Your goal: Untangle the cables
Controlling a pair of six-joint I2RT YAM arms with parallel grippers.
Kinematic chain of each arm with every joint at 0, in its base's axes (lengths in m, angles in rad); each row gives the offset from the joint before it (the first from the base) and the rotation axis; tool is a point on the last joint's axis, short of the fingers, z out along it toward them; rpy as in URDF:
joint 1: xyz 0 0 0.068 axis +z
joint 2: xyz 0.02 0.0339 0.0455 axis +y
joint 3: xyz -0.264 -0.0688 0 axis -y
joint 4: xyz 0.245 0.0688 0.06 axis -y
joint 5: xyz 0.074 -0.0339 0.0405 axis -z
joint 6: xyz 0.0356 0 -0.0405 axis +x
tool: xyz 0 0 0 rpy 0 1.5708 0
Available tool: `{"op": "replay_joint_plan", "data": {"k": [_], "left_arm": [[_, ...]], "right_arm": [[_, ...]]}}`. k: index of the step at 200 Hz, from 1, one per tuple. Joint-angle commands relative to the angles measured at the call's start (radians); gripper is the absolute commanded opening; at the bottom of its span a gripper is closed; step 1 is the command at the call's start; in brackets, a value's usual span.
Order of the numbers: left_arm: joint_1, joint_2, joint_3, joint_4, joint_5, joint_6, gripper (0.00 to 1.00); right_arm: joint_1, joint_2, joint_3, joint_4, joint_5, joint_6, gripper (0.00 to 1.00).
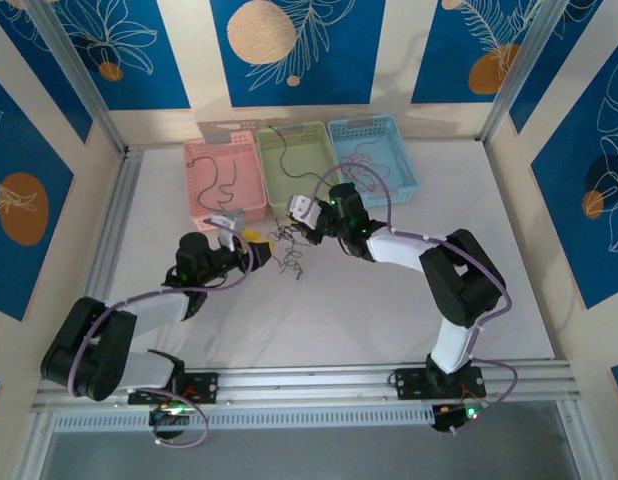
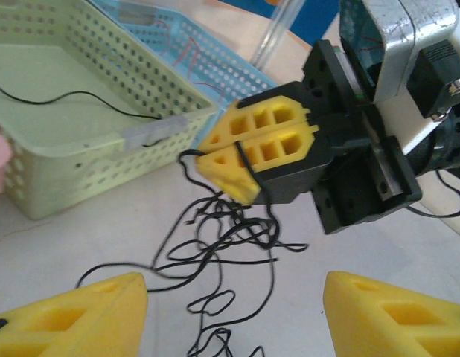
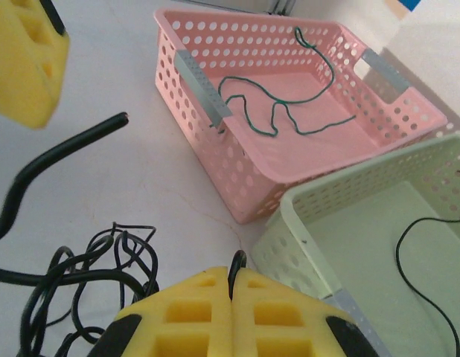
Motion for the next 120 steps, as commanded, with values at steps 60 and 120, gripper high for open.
{"op": "replay_joint_plan", "data": {"k": [60, 120], "left_arm": [[-0.013, 0.129, 0.108, 0.118, 0.113, -0.084, 0.65], [-0.012, 0.218, 0.186, 0.119, 0.079, -0.159, 0.45]], "right_arm": [[0.044, 0.027, -0.002, 0.065, 0.062, -0.081, 0.0], [0.048, 0.025, 0.0, 0.05, 0.043, -0.082, 0.0]]}}
